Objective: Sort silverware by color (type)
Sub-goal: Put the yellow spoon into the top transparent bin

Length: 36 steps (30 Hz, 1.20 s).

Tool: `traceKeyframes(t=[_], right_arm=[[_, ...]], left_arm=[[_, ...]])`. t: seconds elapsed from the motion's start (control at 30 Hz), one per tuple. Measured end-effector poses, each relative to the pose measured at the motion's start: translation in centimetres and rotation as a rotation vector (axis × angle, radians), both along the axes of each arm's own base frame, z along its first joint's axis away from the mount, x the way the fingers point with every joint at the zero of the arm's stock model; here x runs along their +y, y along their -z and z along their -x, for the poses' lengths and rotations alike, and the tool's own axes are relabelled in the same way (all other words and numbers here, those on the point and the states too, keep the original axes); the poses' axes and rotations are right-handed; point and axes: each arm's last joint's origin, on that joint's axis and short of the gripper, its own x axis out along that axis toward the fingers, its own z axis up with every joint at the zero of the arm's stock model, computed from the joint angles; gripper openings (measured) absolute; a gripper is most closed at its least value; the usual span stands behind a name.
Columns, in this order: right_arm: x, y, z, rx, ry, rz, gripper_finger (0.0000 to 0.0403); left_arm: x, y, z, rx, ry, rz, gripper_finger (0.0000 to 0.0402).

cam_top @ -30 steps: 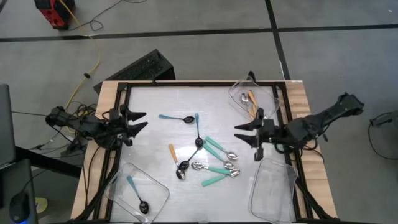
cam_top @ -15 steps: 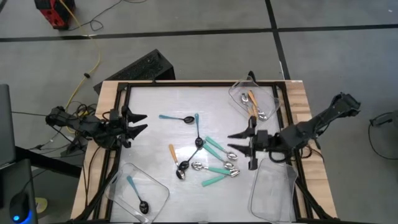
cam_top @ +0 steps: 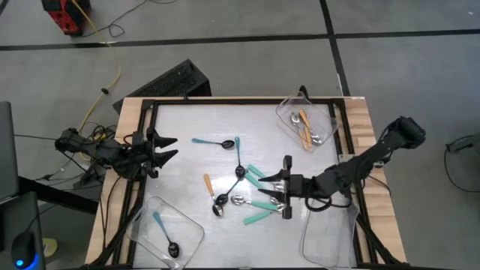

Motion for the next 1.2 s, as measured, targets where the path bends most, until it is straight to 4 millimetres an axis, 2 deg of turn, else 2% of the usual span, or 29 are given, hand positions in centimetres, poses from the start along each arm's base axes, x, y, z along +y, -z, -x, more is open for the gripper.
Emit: traceKeyframes(t=[0.17,0.43,0.73,1.2], right_arm=[[0.2,0.8,-0.9,-0.009,0.009,-0.004,0.0153],[0.8,3.3,-2.3,0.076,0.013,-0.028,0.0153],[0.8,5.5,-2.2,0.241,0.041,-0.131,0.0153],[-1.1,5.5,-2.8,0.256,0.117,-0.080,0.0153]], left_arm=[[0.0,0.0,0.0,0.000,0.010,-0.001,0.0216],[-0.1,0.1,0.0,0.012,0.018,-0.007,0.0216],[-0.2,0.6,-0.1,0.059,0.076,-0.023,0.0216],[-0.2,0.8,-0.1,0.078,0.061,-0.034,0.0216]])
